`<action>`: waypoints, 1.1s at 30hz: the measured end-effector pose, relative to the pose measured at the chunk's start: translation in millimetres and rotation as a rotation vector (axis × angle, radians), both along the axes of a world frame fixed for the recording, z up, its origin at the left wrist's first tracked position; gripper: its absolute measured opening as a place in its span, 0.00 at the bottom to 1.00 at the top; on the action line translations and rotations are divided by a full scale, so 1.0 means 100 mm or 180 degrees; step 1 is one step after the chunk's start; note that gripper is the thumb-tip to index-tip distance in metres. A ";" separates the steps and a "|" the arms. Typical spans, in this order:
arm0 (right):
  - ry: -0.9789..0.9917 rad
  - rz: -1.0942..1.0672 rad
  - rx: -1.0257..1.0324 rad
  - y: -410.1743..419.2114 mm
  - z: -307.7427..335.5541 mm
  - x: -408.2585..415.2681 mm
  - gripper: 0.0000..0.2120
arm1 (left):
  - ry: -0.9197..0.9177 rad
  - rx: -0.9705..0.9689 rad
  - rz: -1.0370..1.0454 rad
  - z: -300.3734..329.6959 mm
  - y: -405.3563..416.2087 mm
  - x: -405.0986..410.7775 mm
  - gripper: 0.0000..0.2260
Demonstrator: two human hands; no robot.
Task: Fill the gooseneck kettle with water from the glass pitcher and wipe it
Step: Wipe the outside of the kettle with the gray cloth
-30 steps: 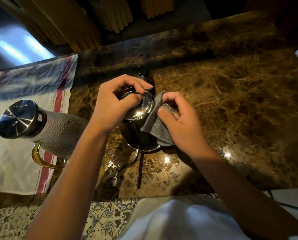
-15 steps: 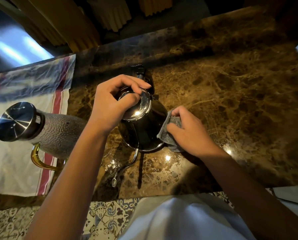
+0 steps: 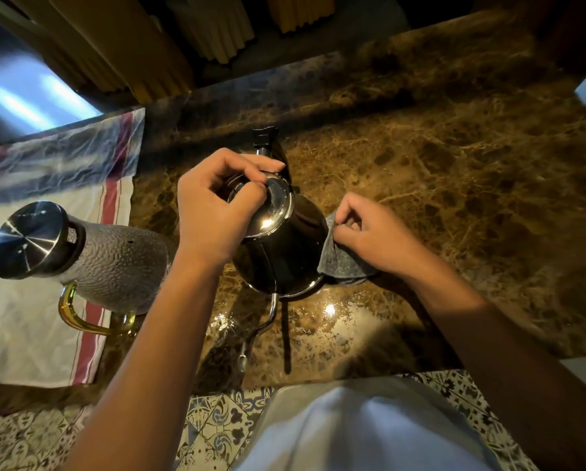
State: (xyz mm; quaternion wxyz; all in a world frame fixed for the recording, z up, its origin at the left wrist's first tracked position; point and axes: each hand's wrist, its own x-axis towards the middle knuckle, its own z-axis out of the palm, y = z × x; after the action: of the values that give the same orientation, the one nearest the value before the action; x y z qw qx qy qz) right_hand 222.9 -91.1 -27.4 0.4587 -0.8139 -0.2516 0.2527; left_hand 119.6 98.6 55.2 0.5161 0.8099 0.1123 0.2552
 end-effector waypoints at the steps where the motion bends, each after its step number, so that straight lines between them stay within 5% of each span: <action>1: 0.0055 -0.0015 0.0044 -0.04 -0.02 -0.08 0.05 | -0.0016 0.0000 0.0083 0.00 -0.02 0.00 0.05; 12: 0.0151 -0.0379 0.0228 -0.04 -0.35 -0.86 0.07 | -0.0118 0.0137 0.0914 -0.05 -0.17 0.07 0.02; 19: 0.0281 -0.0632 0.0839 -0.02 0.03 -0.71 0.08 | -0.0097 0.0209 0.0905 -0.03 -0.17 0.07 0.02; 25: -0.0401 -0.0231 0.0379 -0.01 0.16 -0.62 0.08 | -0.0006 0.0286 0.0567 -0.01 -0.09 0.04 0.03; 33: 0.0036 -0.0396 -0.0127 -0.09 -0.24 -0.80 0.09 | 0.0034 0.0336 0.0377 0.00 -0.04 0.00 0.04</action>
State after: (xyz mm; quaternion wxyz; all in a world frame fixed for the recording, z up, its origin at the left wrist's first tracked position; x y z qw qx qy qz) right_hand 142.8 -99.8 -51.1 0.4586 -0.8355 -0.1929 0.2332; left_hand 119.8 94.4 55.0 0.4561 0.8292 0.1492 0.2865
